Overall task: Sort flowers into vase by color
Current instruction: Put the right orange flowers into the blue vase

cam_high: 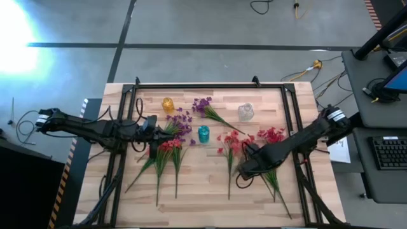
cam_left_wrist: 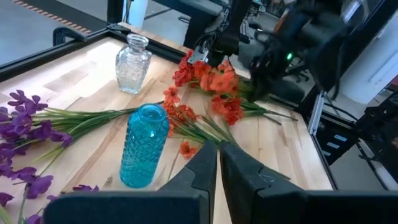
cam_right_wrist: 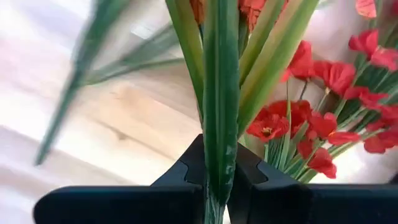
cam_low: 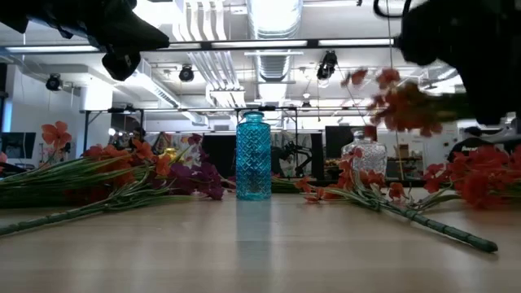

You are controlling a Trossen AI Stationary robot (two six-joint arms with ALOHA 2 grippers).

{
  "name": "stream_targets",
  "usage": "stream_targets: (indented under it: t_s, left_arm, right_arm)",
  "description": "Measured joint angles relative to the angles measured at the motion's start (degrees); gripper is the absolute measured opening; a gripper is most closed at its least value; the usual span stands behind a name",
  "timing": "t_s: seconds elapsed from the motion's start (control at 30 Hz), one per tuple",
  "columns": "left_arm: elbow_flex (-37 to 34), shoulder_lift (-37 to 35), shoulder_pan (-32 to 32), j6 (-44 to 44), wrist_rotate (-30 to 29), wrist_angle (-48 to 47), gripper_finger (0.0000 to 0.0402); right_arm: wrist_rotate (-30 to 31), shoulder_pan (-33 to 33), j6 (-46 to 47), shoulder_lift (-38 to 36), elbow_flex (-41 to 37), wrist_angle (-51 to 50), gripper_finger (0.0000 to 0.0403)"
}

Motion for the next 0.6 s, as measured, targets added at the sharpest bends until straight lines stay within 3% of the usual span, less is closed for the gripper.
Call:
stream_targets:
  t_s: [0.27,0.47,0.6]
  left_arm:
    - [0.0,1.4,0.0,-2.2,0.0,0.3,0.0009]
    - [0.0,3.4,0.0,-2.2,0.1,0.3,0.0009]
    - [0.0,5.5,0.0,-2.1,0.1,0.6,0.0009]
  right_arm:
    - [17.1,1.5,-8.0,-9.1,0.0,3.5,0.0023]
    - [30.6,0.5,-29.4,-13.1,-1.1,17.9,0.0022]
    - [32.6,-2.0,-44.6,-15.1,-4.6,34.5,0.0022]
